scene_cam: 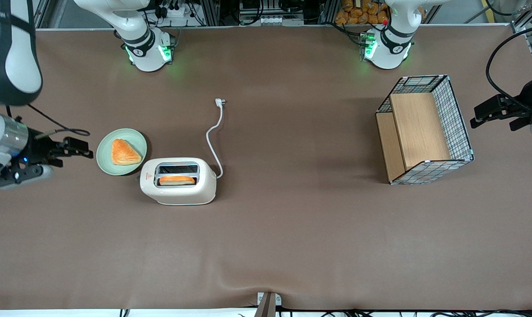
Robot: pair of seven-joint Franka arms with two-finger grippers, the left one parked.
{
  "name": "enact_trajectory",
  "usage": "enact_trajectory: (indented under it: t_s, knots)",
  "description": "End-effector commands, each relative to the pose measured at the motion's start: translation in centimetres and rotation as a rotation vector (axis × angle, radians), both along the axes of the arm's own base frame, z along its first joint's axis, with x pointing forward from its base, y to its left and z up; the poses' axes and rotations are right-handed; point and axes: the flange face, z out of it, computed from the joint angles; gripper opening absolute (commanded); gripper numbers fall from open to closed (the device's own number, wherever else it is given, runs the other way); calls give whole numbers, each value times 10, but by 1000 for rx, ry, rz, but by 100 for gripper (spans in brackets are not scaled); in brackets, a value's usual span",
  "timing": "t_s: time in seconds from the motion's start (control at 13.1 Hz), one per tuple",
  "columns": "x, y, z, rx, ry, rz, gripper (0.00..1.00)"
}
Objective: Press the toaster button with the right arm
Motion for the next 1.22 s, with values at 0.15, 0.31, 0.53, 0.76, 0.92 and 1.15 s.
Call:
enact_trajectory:
  t_s: [0.15, 0.31, 0.53, 0.76, 0.92, 1.15]
  knots:
    - [-53, 9, 25, -64, 20, -143, 100]
    - [-49, 10, 41, -96, 1, -225, 100]
    - [-50, -1, 72, -104, 7, -293, 100]
    - [-55, -17, 102, -104, 11, -319, 100]
    - [-55, -23, 123, -111, 7, -315, 100]
    - [-61, -24, 136, -148, 30, -310, 100]
